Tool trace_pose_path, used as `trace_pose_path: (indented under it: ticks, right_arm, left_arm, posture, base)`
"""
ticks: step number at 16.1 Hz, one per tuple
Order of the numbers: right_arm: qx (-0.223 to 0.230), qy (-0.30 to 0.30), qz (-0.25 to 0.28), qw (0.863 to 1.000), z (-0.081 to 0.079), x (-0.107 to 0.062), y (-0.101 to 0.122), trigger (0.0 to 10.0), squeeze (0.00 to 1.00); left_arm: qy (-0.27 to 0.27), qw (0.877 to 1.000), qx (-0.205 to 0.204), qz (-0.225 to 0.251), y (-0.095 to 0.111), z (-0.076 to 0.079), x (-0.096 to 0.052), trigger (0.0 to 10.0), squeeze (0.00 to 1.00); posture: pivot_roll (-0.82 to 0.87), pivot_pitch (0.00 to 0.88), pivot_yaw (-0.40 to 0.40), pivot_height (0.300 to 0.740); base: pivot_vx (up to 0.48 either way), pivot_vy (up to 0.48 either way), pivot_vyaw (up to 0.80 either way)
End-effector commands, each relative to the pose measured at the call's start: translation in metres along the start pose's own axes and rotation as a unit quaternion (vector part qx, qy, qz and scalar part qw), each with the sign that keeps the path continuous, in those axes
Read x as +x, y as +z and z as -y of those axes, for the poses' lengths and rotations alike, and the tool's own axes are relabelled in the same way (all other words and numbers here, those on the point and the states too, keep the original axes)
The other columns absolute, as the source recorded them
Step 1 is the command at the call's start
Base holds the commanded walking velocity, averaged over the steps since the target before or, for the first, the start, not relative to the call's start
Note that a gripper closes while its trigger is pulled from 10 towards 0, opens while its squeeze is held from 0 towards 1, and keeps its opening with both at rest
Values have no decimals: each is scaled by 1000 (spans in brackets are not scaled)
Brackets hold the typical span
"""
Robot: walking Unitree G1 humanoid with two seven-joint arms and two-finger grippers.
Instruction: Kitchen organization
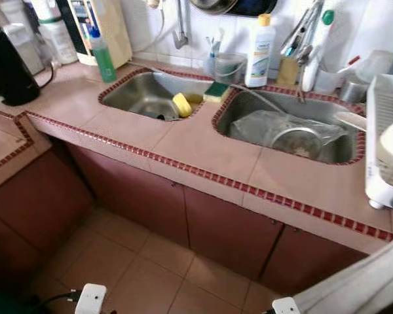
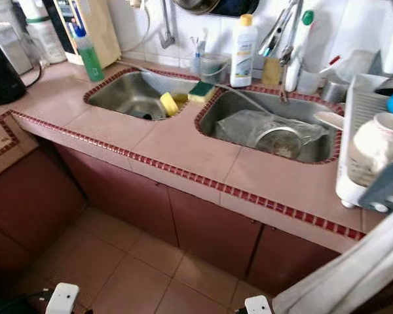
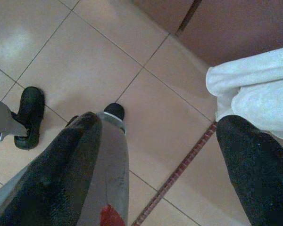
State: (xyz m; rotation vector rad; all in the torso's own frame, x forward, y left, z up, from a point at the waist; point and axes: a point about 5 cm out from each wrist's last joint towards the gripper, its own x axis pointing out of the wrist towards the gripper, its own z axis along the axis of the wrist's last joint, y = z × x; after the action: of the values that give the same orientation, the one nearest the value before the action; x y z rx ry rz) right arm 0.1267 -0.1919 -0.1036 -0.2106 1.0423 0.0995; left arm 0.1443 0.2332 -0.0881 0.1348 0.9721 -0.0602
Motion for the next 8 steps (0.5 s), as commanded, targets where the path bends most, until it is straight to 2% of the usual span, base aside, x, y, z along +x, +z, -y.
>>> trace_pose_path:
  ticks: [1,4,7,8]
  right_arm:
    - [5,4,-13,1000,-6,-2,-8,10000,0]
    - [21,-6,-7,1000,-4,-1,-6,10000,0]
    - [35,-18,-2,999,3,-1,-4,10000,0]
    - [34,-19,0,999,5,-1,-4,10000,0]
  left_arm:
    - [-5,1000,8,7,3,1,1,10000,0]
    - [-15,1000,8,7,11,8,4,10000,0]
    - [-24,1000,11,13,20,14,8,10000,0]
    - [-23,1000,16,9,20,15,8,10000,0]
  posture:
    - [-15,34,66,740]
    - [-37,32,71,740]
    - [-44,31,59,740]
    - [-48,28,60,740]
  base:
    - [0,0,0]
    - [0,0,0]
    - [0,480,0]
    - [0,0,0]
